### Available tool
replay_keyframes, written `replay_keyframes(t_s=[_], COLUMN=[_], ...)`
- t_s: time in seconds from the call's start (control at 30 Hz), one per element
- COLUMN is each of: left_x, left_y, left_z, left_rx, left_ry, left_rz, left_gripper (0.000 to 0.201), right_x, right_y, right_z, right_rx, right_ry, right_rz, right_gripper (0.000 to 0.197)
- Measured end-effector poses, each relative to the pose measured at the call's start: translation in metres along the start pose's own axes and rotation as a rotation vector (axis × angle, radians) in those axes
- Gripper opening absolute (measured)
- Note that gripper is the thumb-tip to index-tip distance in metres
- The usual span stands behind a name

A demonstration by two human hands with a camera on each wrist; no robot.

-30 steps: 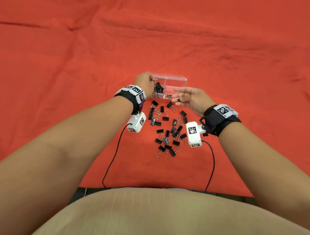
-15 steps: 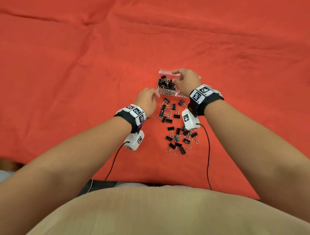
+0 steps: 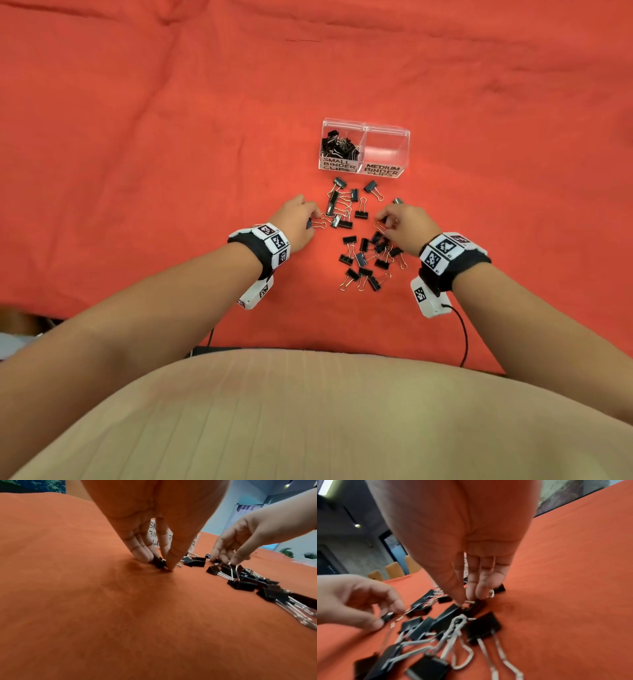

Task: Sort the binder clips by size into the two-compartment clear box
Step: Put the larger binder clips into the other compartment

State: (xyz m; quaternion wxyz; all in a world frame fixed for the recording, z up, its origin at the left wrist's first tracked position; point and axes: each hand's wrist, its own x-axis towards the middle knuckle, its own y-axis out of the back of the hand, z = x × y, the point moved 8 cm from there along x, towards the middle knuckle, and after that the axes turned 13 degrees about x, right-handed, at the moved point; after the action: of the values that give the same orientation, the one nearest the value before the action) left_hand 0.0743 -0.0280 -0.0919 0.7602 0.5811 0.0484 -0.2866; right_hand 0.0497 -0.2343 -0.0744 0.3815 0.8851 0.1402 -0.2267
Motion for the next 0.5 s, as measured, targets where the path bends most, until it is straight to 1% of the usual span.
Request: replay_keyframes(t_s=[0.1, 0.17, 0.23, 0.3, 0.4, 0.5], left_x=[-0.001, -0.001, 0.000, 0.002, 0.005, 0.008], left_y=[0.004, 0.006, 0.006, 0.005, 0.006, 0.008], left_z=[0.005, 0.008, 0.013, 0.019, 0.028, 0.034], left_rx=[-0.024, -0.044, -0.048, -0.026, 0.018, 0.091], left_ry=[0.002, 0.020, 0.018, 0.001, -0.007, -0.027], left_rz=[0.030, 0.053, 0.059, 0.042, 0.026, 0.030], left_gripper=[0.030, 0.032, 0.032, 0.031, 0.032, 0.035], right_x=[-0.006, -0.012, -0.018, -0.022, -0.022, -0.020], right_y=[0.023, 0.027, 0.017, 0.001, -0.023, -0.036], right_z=[0.008, 0.008, 0.007, 0.001, -0.009, -0.016], right_rx=[0.123, 0.147, 0.130, 0.075, -0.058, -0.132], right_ry=[0.017, 0.025, 0.019, 0.048, 0.092, 0.097], right_rz=[0.152, 0.178, 0.133, 0.067, 0.013, 0.023], right_gripper=[0.030, 0.024, 0.019, 0.017, 0.025, 0.032])
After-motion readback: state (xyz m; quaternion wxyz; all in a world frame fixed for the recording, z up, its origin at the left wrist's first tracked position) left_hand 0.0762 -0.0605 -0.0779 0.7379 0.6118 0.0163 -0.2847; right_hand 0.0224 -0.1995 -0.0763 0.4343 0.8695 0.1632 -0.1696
